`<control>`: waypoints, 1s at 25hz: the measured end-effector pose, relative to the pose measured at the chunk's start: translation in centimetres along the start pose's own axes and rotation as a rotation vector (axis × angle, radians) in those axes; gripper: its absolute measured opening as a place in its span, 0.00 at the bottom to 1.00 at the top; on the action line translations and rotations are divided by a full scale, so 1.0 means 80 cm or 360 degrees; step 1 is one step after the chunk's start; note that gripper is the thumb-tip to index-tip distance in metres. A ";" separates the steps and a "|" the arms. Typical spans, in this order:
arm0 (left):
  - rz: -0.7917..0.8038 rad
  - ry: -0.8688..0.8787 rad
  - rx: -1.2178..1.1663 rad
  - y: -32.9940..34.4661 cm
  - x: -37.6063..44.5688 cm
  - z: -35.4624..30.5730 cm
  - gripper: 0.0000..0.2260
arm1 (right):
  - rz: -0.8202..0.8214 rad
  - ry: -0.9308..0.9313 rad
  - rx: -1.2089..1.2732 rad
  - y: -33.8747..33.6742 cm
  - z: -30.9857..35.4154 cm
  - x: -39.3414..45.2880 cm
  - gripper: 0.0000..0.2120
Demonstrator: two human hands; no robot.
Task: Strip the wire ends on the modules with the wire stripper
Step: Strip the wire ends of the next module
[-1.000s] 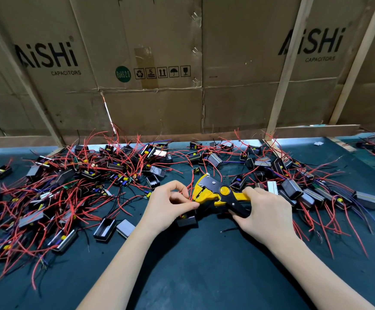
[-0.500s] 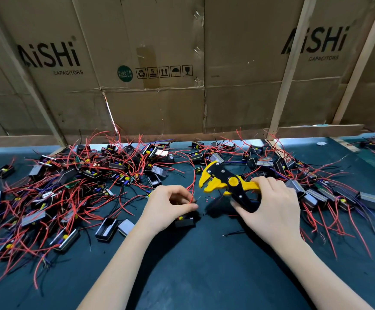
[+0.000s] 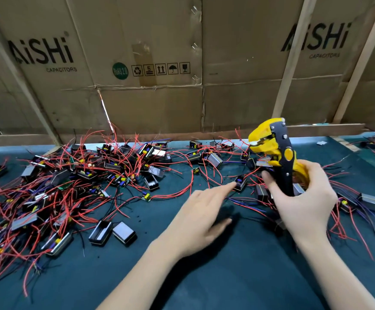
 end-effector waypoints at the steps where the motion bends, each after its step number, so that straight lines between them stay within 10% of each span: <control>1: -0.0028 -0.0041 0.0101 -0.008 -0.004 0.013 0.27 | 0.0005 -0.0012 0.0028 0.000 0.002 0.001 0.22; 10: -0.1015 -0.1123 0.0142 -0.122 -0.040 0.145 0.07 | 0.0965 0.0086 0.1080 0.043 0.039 -0.035 0.14; 15: -0.0882 -0.1757 0.0260 -0.125 -0.067 0.186 0.12 | 0.1305 0.0684 0.1459 0.066 0.041 -0.069 0.27; 25: -0.0777 -0.1311 0.0256 -0.114 -0.048 0.164 0.05 | 0.1231 0.0848 0.1305 0.070 0.032 -0.068 0.27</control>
Point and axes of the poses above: each hand's wrist, its own x-axis towards the middle knuckle, its own y-axis out of the palm, z = x × y, the point moved 4 cm from there along x, towards the middle knuckle, and after that the axes turned 12 degrees about -y, right-handed, at the moved point
